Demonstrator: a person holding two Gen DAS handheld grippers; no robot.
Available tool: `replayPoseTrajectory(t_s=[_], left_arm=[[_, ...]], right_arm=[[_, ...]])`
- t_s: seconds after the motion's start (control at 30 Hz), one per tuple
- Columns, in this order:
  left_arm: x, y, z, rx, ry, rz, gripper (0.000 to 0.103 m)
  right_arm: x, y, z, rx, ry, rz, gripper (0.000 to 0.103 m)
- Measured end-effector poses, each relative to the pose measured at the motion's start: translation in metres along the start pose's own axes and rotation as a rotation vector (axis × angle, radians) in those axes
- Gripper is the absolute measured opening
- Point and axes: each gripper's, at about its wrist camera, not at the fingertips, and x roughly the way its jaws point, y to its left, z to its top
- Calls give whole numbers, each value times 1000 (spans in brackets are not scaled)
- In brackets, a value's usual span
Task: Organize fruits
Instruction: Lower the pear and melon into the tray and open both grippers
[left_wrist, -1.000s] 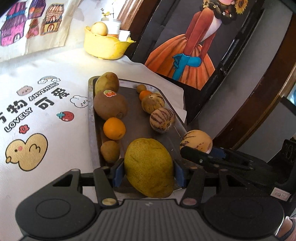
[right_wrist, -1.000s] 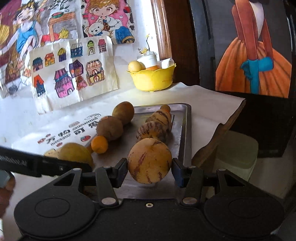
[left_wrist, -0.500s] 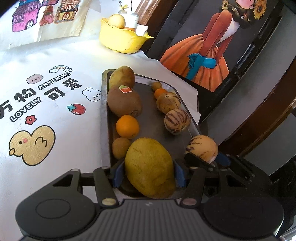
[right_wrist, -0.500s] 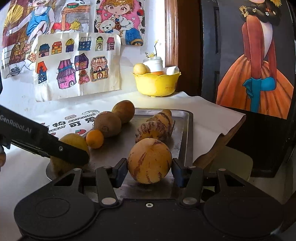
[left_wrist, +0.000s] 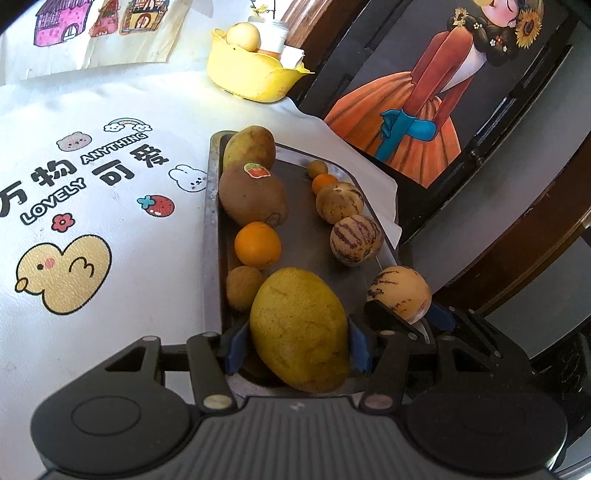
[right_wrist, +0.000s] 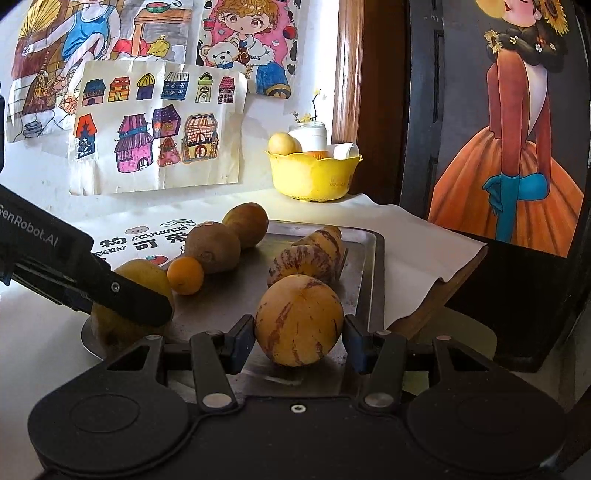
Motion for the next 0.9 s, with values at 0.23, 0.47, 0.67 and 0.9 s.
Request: replayPoseTrajectory(t_s=[0.23, 0.47, 0.67, 0.9], left_arm=[[-2, 0, 0, -13, -10, 10, 61], [-3, -2, -2, -14, -23, 21, 61], [-7, -4, -5, -17, -32, 7, 68], [-22, -16, -8, 26, -83, -11, 76]], right_arm=[[0, 1, -1, 10, -8, -10, 54], [-3, 1, -3, 15, -16, -19, 55], [-10, -1, -5, 19, -26, -20, 67], [-22, 4, -2, 20, -38, -41, 80]])
